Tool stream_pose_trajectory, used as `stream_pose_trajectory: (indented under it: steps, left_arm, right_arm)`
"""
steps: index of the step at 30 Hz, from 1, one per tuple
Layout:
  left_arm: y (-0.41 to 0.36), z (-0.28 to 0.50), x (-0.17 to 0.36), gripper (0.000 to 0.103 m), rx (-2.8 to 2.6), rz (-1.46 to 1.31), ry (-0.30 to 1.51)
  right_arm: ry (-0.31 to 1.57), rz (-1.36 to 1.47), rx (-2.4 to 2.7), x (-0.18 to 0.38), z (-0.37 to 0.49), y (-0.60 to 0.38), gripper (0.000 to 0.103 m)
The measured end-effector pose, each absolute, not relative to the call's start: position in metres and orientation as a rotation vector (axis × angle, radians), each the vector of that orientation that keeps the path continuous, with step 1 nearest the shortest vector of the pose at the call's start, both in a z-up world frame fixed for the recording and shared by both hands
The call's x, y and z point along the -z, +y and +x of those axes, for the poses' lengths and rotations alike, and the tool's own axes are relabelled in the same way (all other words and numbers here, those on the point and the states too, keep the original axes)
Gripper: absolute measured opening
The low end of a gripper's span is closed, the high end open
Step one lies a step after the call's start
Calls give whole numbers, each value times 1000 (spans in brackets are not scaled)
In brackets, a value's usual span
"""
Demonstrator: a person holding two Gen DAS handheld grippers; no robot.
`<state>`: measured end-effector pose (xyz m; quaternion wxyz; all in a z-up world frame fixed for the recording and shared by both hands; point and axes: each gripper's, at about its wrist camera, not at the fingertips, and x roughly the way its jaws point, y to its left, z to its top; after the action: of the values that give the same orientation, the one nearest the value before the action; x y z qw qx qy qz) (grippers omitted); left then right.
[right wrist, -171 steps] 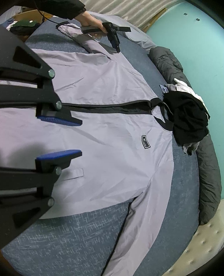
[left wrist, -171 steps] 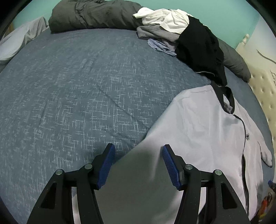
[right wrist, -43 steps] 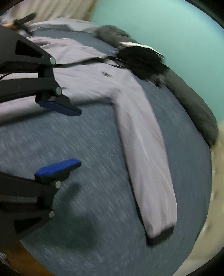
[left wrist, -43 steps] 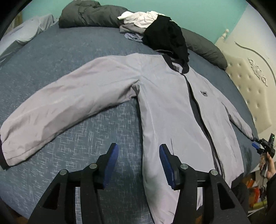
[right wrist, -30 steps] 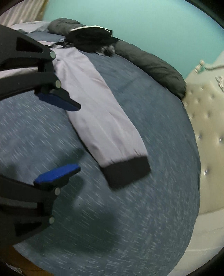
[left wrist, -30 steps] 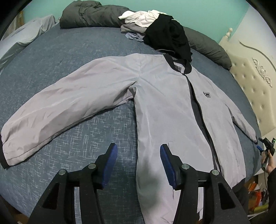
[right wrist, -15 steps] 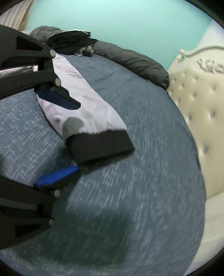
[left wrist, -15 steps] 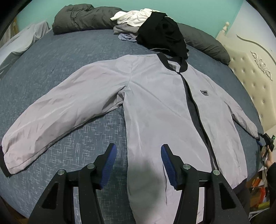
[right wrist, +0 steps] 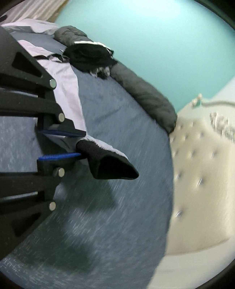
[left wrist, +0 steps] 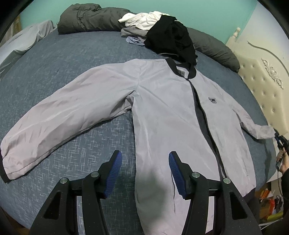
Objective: Fold clothes
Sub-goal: 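Grasp the black sleeve cuff with the right gripper, then fold the held sleeve across the jacket front with the right gripper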
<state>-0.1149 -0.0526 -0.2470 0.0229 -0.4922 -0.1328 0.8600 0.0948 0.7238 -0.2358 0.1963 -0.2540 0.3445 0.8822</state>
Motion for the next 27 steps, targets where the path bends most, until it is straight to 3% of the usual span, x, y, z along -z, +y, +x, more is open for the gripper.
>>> stream_pose_trajectory:
  steps: [16, 21, 27]
  left_arm:
    - [-56, -88, 212, 58, -2659, -1381, -489]
    - [-58, -78, 211, 59, -2645, -1365, -510]
    - [-68, -67, 215, 60, -2636, -1363, -548]
  right_arm:
    - [766, -787, -3049, 91, -55, 503, 13]
    - [752, -902, -3218, 85, -90, 403, 12]
    - [596, -1246, -3343, 126, -106, 277, 12]
